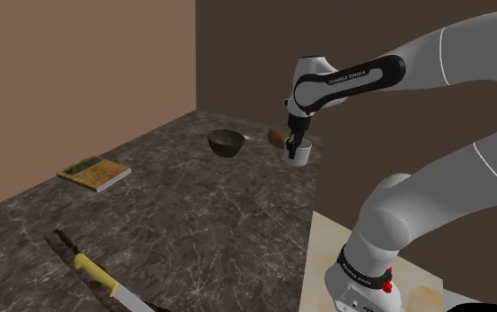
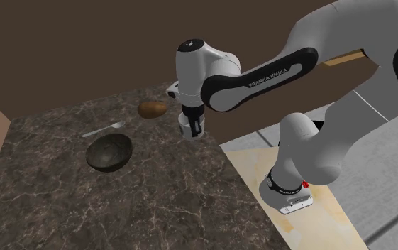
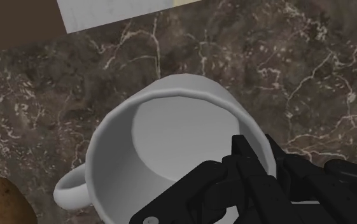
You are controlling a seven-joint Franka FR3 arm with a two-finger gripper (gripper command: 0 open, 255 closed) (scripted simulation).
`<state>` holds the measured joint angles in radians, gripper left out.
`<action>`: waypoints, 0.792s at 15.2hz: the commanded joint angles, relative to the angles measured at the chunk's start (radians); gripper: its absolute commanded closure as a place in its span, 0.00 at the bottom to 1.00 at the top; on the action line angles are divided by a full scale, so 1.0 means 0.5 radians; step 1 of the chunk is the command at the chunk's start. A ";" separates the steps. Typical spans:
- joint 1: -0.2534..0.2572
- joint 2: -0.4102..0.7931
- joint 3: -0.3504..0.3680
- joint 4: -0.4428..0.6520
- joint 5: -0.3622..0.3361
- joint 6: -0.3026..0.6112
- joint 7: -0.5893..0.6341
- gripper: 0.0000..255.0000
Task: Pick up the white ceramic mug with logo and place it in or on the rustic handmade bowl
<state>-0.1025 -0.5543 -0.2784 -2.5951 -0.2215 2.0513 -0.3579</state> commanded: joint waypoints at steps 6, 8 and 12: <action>0.006 -0.063 0.029 0.149 0.022 -0.212 -0.012 1.00; 0.008 -0.075 0.036 0.194 0.028 -0.269 -0.015 1.00; 0.012 -0.092 0.051 0.290 0.040 -0.382 -0.021 1.00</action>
<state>-0.0962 -0.5963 -0.2542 -2.4598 -0.2020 1.8740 -0.3671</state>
